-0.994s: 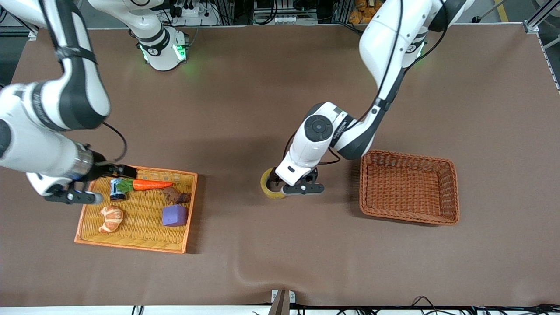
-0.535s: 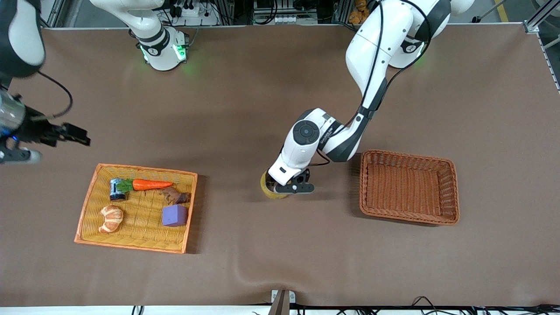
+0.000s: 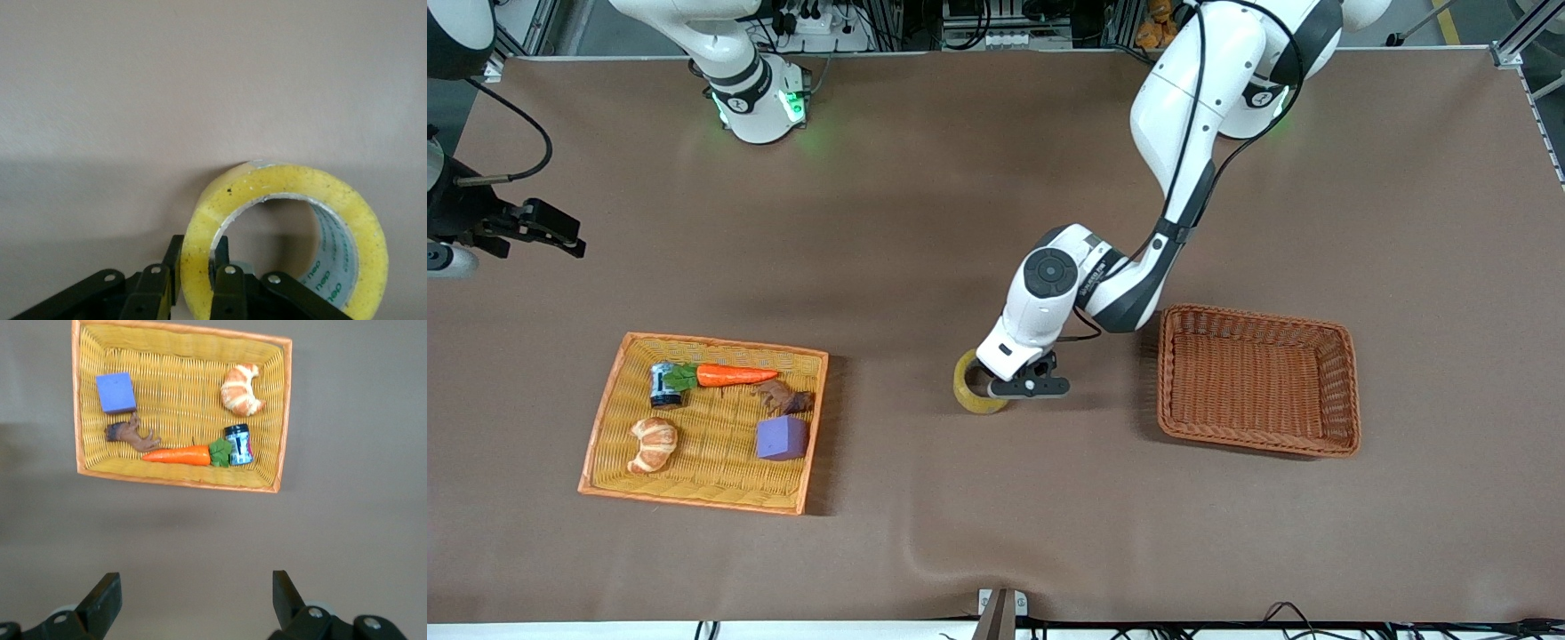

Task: Transfer tape with both arms
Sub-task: 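Lift the tape with the left gripper and lower it into the basket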

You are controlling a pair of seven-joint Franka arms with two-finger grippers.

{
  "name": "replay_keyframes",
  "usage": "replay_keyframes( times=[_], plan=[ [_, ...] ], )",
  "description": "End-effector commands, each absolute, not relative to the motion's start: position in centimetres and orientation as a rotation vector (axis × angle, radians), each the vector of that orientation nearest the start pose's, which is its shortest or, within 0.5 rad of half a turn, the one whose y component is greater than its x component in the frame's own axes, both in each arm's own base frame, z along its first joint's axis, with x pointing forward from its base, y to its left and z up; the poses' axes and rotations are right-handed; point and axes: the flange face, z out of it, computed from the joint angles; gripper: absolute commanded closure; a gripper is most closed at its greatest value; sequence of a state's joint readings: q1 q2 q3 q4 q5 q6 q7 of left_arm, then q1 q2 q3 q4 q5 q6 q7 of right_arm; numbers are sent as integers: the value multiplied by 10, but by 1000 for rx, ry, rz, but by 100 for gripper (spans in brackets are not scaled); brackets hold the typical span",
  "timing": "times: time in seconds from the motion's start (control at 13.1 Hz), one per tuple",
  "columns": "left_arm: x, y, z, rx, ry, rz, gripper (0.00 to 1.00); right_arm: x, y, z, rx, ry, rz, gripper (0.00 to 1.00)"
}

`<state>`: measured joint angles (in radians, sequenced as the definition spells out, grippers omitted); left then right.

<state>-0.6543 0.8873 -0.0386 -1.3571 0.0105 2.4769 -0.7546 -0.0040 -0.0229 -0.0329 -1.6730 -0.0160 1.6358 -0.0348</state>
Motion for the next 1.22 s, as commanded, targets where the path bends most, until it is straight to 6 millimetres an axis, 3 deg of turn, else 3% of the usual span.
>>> replay_keyframes(
  times=[0.0,0.15,0.23,0.38,0.69,0.84,0.99,1.15],
  plan=[
    [626,-419,291,-3272,-258,-329,100,547,-20,607,-3157,37,-48,0],
    [643,-358,356,-3230,-304,-293,100,546,-7,608,-3148,167,-37,0],
    [649,-313,378,-3204,-357,-259,100,543,-1,612,-3148,154,-49,0],
    [651,-235,386,-3165,-400,-210,100,541,-1,614,-3151,101,-35,0],
    [632,-102,352,-3115,-374,-63,100,542,-4,620,-3151,79,-34,0],
    [620,-49,318,-3102,-423,-19,100,543,-4,623,-3133,84,-36,0],
    [607,-31,276,-3112,-405,-60,100,539,-16,623,-3034,95,36,0],
    [601,-10,257,-3110,-431,-67,96,538,-19,623,-3043,-61,29,0]
  ],
)
